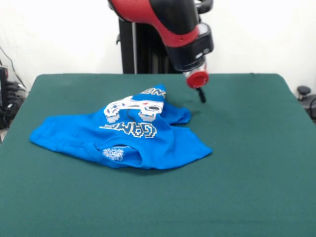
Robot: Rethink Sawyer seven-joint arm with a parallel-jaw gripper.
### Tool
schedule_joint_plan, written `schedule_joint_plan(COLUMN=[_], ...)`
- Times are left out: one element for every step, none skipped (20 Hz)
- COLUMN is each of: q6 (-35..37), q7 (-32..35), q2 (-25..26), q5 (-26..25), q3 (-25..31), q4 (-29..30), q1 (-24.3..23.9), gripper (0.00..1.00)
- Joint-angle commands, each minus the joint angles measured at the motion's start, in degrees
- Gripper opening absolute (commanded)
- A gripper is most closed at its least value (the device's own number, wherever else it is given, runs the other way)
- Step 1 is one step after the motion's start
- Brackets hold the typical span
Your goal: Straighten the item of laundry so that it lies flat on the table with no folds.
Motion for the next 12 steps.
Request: schedule_joint_plan(q6=[7.20,8.25,9.00,9.18,8.20,5.97,2.95,0.87,-0.48,-1.50,-2.71,-2.63], q7=[5.15,4.40,3.87,3.74,3.98,4.14,4.05,3.37,3.64,4.34,5.30,5.42], q2=[4.31,4.05,3.73,3.43,3.66,4.31,5.50,6.55,6.16,5.12,3.31,1.90], q5=[2.48,2.11,1.74,1.44,1.11,0.21,-0.98,-2.10,-2.67,-3.06,-3.34,-3.83], q3=[12.05,12.41,12.42,12.30,11.18,8.49,4.92,2.25,-0.84,-4.53,-8.32,-11.60], q4=[4.61,5.14,5.41,5.63,5.10,3.44,0.74,-1.92,-3.86,-5.18,-5.83,-6.44], q1=[-2.82,-3.59,-3.87,-3.96,-3.08,-0.97,1.64,3.31,5.64,8.36,11.13,13.14], gripper=[1.00,1.00,1.00,1.00,1.00,1.00,1.00,1.00,1.00,1.00,1.00,1.00])
